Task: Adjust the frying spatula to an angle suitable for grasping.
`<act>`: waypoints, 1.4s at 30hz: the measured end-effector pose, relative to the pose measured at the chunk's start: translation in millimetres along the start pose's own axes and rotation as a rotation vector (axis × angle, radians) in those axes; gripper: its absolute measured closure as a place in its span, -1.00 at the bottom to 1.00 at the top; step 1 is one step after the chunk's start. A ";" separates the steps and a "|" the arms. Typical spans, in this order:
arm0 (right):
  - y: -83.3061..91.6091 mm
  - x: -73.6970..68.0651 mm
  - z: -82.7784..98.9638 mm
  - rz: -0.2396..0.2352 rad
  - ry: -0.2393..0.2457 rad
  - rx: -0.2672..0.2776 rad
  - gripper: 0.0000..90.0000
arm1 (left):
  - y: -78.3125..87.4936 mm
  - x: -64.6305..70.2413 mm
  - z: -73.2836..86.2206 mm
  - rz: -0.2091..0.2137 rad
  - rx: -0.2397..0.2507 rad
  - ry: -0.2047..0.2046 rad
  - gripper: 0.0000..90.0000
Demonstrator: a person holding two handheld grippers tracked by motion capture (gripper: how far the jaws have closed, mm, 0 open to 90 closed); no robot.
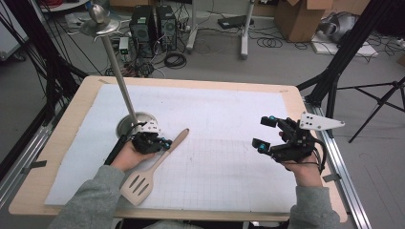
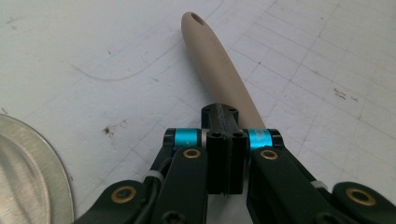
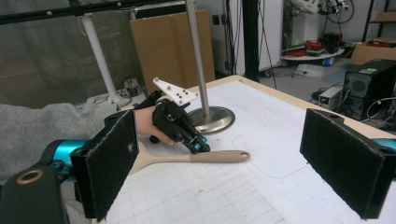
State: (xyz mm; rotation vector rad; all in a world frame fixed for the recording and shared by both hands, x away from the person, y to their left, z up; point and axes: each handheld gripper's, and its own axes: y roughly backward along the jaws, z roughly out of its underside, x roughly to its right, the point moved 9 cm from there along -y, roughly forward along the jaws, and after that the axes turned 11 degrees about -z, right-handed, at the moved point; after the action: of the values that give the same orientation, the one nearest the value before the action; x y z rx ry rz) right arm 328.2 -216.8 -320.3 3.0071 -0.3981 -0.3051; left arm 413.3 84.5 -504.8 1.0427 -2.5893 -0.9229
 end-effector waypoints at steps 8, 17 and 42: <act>-0.5 0.9 0.4 0.004 0.001 -0.002 -0.77 | 0.0 -0.1 0.0 0.003 -0.002 -0.003 0.99; 1.1 1.2 1.5 0.005 -0.003 -0.002 -0.76 | 26.0 -2.4 -13.9 -0.015 0.055 0.025 0.99; -4.2 1.8 1.7 -0.010 0.000 -0.007 -0.76 | 50.2 36.1 15.7 0.034 -0.043 -0.071 0.99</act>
State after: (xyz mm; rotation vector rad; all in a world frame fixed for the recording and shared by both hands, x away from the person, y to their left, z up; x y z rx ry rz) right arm 330.6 -213.4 -322.8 3.0034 -0.3816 -0.3063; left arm 352.8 95.3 -487.7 0.9683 -2.6237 -1.0199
